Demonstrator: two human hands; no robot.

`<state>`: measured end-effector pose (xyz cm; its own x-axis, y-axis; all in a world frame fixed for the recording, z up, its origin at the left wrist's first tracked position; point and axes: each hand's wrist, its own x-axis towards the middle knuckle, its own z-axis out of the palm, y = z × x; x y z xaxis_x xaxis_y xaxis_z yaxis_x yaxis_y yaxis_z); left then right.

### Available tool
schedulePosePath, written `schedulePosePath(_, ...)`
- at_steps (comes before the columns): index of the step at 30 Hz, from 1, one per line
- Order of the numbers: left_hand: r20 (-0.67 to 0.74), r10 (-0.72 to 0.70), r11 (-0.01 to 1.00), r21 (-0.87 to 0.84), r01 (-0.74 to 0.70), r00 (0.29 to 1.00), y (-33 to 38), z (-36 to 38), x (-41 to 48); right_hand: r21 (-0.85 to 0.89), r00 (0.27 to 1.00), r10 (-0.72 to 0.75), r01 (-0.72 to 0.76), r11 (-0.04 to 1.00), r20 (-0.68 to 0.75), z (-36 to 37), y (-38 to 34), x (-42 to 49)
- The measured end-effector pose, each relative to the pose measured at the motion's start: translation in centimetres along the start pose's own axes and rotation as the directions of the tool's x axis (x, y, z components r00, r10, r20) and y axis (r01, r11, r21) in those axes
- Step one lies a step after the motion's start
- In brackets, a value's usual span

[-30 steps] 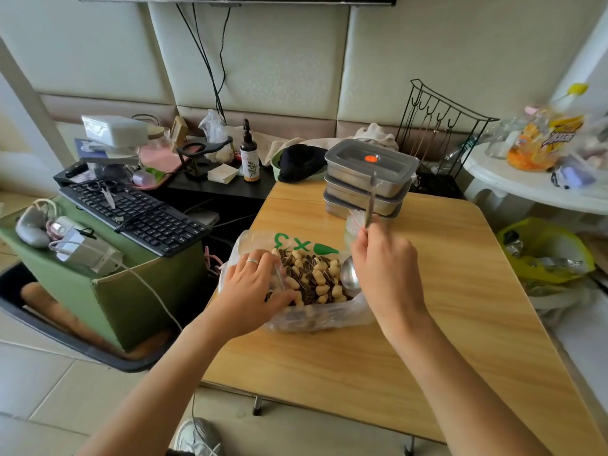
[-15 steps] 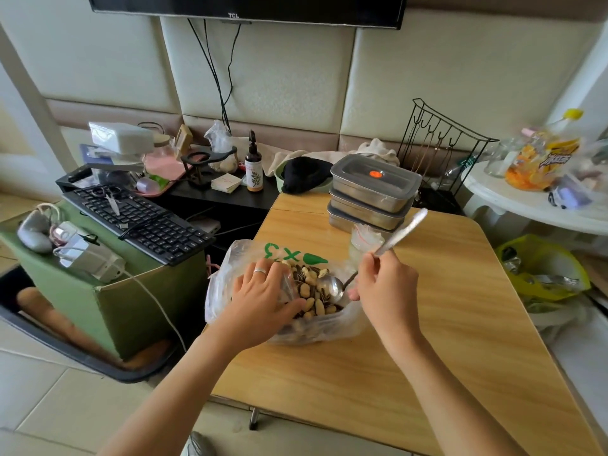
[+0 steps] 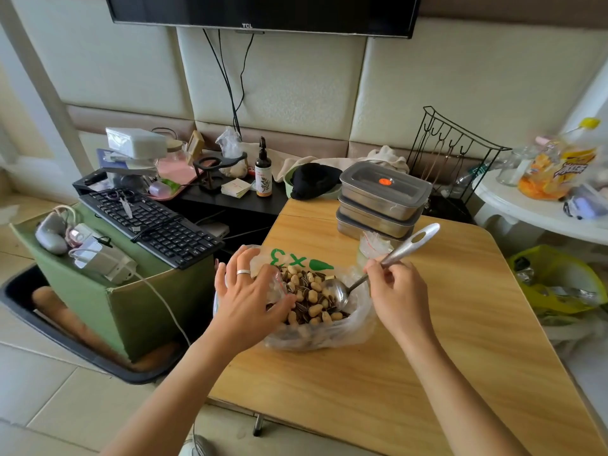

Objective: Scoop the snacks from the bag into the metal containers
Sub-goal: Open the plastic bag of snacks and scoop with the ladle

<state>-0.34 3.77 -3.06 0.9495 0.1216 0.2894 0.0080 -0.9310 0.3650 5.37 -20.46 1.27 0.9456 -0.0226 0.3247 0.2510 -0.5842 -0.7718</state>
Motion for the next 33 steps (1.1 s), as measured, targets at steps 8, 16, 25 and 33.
schedulePosePath(8, 0.214, -0.111, 0.971, -0.186, 0.152, 0.970, 0.0, 0.3, -0.2, 0.026, 0.886, 0.273, -0.305, 0.952, 0.374, 0.9, 0.2, -0.8)
schedulePosePath(16, 0.158, 0.003, 0.960, -0.278, 0.041, 0.987, 3.8, 2.2, -0.1, -0.119, 0.948, 0.226, -0.204, 0.972, 0.222, -1.1, 1.8, 0.1)
schedulePosePath(25, -0.102, 0.044, 0.993, -0.104, -0.054, 0.994, 6.2, 2.0, 0.7, -0.251, 0.996, -0.007, 0.028, 0.968, 0.084, -5.0, 2.1, 0.8)
schedulePosePath(33, 0.147, 0.090, 0.989, -0.130, -0.071, 0.985, 5.4, 3.2, 0.7, -0.072, 0.999, -0.025, 0.022, 0.997, -0.043, -5.0, 2.3, 1.1)
